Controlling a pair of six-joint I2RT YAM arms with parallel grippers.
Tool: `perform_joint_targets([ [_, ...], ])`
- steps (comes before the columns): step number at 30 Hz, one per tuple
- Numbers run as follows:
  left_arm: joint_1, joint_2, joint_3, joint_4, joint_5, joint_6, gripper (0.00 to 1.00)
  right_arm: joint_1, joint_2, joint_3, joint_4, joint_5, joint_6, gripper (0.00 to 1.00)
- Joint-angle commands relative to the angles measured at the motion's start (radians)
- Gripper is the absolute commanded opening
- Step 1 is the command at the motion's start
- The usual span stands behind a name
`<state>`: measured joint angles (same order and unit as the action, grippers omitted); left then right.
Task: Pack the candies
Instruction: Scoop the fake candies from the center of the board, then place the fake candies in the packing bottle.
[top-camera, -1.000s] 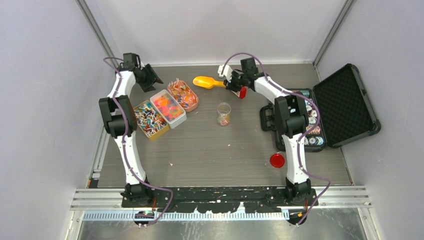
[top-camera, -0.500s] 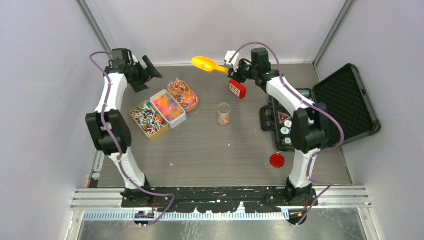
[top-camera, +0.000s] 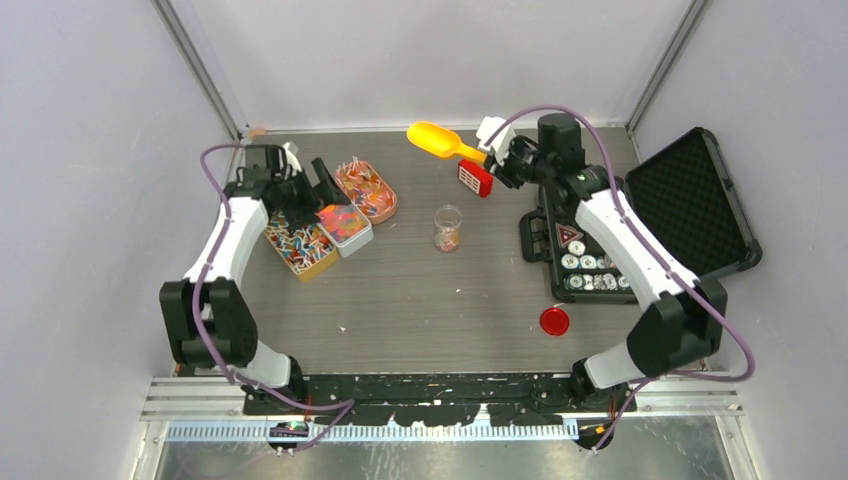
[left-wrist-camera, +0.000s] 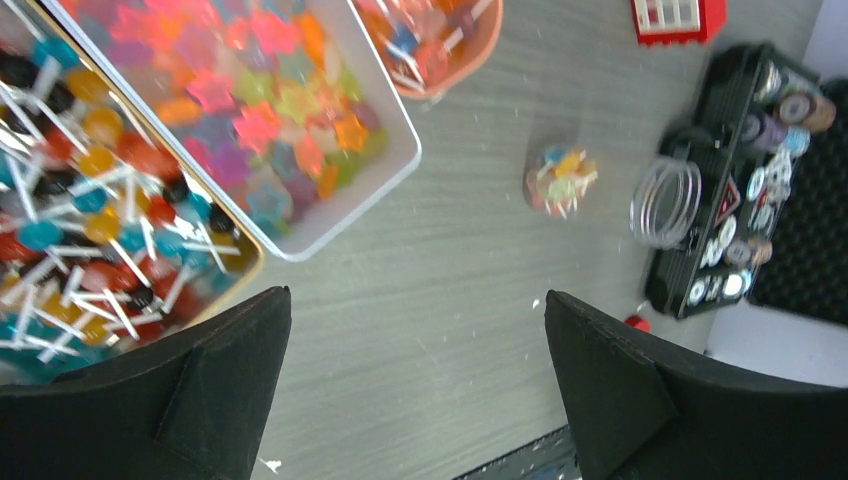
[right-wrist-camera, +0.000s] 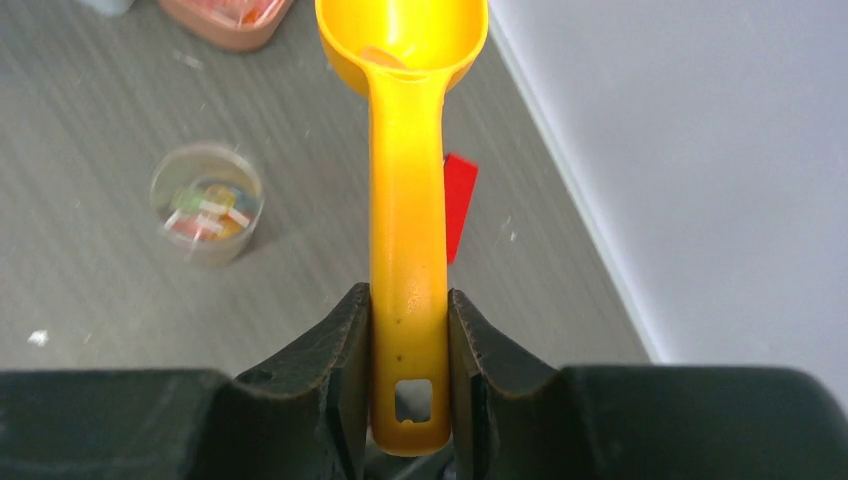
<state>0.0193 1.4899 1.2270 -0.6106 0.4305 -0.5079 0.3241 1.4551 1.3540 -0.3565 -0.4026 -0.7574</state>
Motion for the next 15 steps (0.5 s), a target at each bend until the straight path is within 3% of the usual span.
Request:
perform_joint_targets([
  [1,-0.06,-0.178,-0.104,0.041,0.021,0.042,1.0,-0.001,-0.14,-0.037,-0.188,0.085,-0.034,0.0],
  [8,-0.112,-0.434,-0.284,-0.009,-0.05,0.112,1.0,0.017,-0.255,-0.054,-0.43,0.237,-0.083,0.0],
  [15,-0.132,-0.578,-0.373,0.038,-0.106,0.151,1.0,0.041,-0.318,-0.044,-0.533,0.312,-0.091,0.0],
])
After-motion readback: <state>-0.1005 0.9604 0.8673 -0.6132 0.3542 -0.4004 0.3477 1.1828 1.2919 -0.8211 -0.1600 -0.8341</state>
